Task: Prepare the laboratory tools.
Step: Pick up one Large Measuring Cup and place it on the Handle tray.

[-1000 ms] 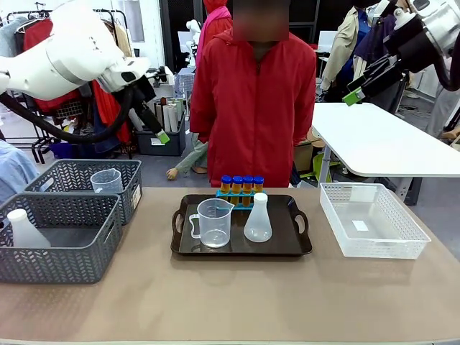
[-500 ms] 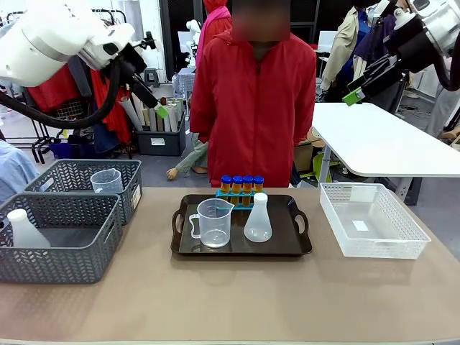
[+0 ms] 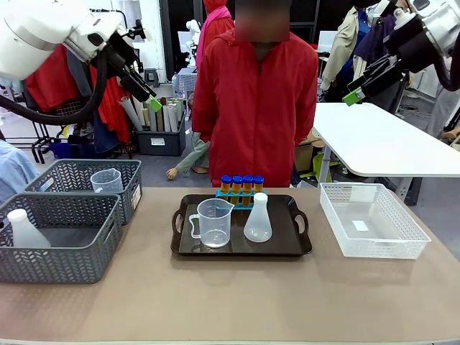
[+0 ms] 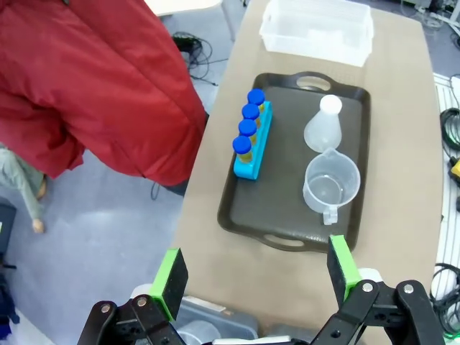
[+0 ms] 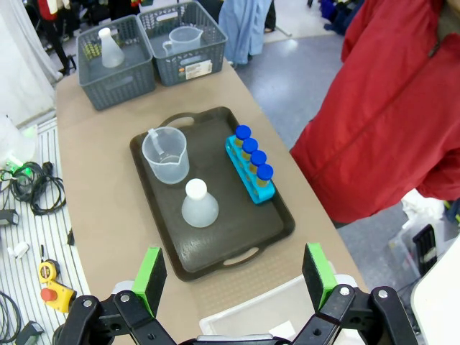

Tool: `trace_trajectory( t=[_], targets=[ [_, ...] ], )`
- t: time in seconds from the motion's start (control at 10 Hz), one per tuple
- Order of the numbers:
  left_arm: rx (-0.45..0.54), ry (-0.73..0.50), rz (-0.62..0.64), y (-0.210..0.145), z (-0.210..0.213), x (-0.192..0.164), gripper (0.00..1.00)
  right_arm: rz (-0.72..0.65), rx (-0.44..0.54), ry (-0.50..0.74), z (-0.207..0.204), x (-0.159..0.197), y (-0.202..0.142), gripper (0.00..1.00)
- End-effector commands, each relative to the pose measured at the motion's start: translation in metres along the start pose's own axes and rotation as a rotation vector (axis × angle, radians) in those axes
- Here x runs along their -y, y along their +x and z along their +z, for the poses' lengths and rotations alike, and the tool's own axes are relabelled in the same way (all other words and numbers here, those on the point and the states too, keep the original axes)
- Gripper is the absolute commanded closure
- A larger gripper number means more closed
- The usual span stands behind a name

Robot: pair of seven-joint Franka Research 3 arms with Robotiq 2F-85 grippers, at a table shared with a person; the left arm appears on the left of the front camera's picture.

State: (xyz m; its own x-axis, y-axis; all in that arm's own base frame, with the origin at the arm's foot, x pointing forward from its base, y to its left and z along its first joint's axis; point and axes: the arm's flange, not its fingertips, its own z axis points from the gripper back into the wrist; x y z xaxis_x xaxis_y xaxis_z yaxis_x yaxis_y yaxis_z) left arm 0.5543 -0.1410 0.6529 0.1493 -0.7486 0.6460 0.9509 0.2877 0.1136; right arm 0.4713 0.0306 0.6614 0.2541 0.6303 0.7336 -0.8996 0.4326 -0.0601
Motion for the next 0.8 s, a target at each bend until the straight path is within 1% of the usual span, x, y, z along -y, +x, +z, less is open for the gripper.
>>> trace_trajectory(
  t=[0.0,0.5,0.7],
  targets=[
    [0.017,-0.027,-0.032,-0.0047,0.0081,-0.0008,0.00,0.006,0.006,0.005,0.0011,-0.0008,0.0012,0.00],
    [-0.057,-0.029,-0.049,-0.0020,0.0129,-0.0070,0.00,0.006,0.006,0.005,0.0011,-0.0008,0.0012,0.00],
    [-0.064,-0.035,-0.033,-0.0046,0.0123,-0.0099,0.00,0.006,0.006,0.005,0.0011,-0.0008,0.0012,0.00]
  ],
)
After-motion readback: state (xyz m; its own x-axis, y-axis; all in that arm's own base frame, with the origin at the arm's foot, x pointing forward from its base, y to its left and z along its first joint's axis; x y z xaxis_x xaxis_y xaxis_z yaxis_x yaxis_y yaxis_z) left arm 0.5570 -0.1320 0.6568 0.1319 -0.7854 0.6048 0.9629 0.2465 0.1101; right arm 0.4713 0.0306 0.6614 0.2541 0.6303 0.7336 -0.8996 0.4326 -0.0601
